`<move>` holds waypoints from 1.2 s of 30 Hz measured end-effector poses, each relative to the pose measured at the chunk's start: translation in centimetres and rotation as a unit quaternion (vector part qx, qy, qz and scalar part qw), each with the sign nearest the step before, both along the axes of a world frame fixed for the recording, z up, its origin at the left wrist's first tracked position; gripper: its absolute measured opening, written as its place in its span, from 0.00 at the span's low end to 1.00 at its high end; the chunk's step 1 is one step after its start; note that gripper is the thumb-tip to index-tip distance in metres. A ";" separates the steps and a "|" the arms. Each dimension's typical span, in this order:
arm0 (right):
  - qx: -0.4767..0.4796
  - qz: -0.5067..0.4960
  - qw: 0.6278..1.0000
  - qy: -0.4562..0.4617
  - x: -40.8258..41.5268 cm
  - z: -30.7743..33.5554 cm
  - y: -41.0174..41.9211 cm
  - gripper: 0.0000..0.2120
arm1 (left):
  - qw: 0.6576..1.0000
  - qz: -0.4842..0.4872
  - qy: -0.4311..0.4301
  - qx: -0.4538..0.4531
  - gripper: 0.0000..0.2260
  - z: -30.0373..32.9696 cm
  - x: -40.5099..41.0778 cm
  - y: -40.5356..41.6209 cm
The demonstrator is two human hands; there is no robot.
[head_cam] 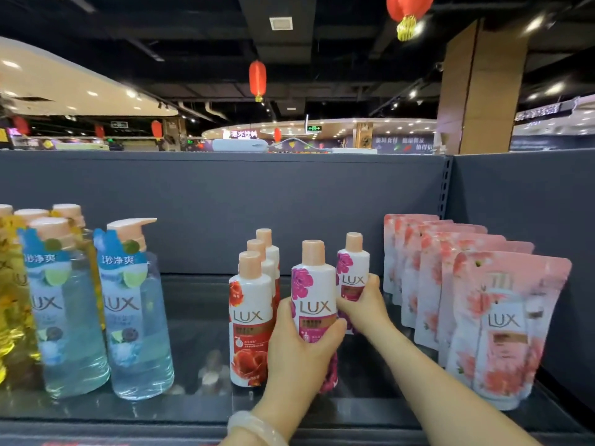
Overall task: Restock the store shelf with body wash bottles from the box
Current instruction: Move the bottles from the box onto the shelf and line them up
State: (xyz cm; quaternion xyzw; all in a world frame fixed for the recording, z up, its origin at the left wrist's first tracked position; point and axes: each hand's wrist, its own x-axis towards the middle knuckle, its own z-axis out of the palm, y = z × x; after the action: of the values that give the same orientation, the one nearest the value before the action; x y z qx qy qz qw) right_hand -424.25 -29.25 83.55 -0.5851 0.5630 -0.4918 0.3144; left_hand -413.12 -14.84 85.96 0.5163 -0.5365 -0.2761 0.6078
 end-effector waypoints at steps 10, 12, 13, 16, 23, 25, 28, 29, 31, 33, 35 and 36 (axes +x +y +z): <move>0.001 0.043 0.999 0.028 -0.8 -0.3 -0.4 0.33 | 0.999 -0.011 0.040 0.030 0.21 0.0 -0.7 -6.0; 0.006 0.044 0.999 0.019 -0.9 -0.3 -0.3 0.31 | 0.998 -0.020 0.057 0.034 0.22 0.1 -0.6 -6.4; 0.010 0.045 0.999 0.017 -0.9 -0.2 -0.1 0.31 | 0.997 -0.027 0.069 0.036 0.21 0.3 -0.6 -6.5; 0.014 0.048 0.998 0.037 -1.2 -0.3 -0.5 0.33 | 0.994 -0.037 0.098 0.041 0.22 0.6 -0.7 -7.0; 0.017 0.046 0.998 0.027 -1.2 0.0 0.7 0.31 | 0.986 -0.034 0.151 0.053 0.22 -1.0 -1.1 -7.6; 0.021 0.044 0.999 0.021 -1.4 0.2 1.1 0.31 | 0.984 -0.039 0.167 0.053 0.22 -1.0 -1.1 -7.7; 0.023 0.047 0.998 0.016 -1.7 0.7 1.9 0.32 | 0.989 -0.053 0.129 0.053 0.23 -0.9 -0.6 -7.9; 0.023 0.049 0.998 0.015 -1.8 0.6 2.0 0.32 | 0.990 -0.063 0.114 0.060 0.23 -1.0 -0.4 -7.9; 0.022 0.053 0.998 0.015 -1.9 0.8 2.4 0.32 | 0.987 -0.083 0.104 0.086 0.24 -0.9 0.1 -8.0; 0.019 0.055 0.998 0.019 -1.9 1.0 2.8 0.31 | 0.983 -0.098 0.104 0.116 0.25 -0.6 0.4 -8.0; 0.015 0.053 0.998 0.020 -1.9 1.1 3.1 0.32 | 0.979 -0.107 0.116 0.132 0.25 -0.4 0.6 -8.0; 0.013 0.052 0.998 0.018 -1.8 1.2 3.3 0.32 | 0.977 -0.108 0.123 0.136 0.25 -0.3 0.6 -8.0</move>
State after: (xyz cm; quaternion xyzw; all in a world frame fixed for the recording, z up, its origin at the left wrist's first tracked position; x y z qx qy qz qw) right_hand -426.01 -25.99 84.77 -0.6185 0.5437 -0.4567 0.3366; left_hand -412.49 -22.82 85.66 0.4953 -0.4673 -0.4720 0.5599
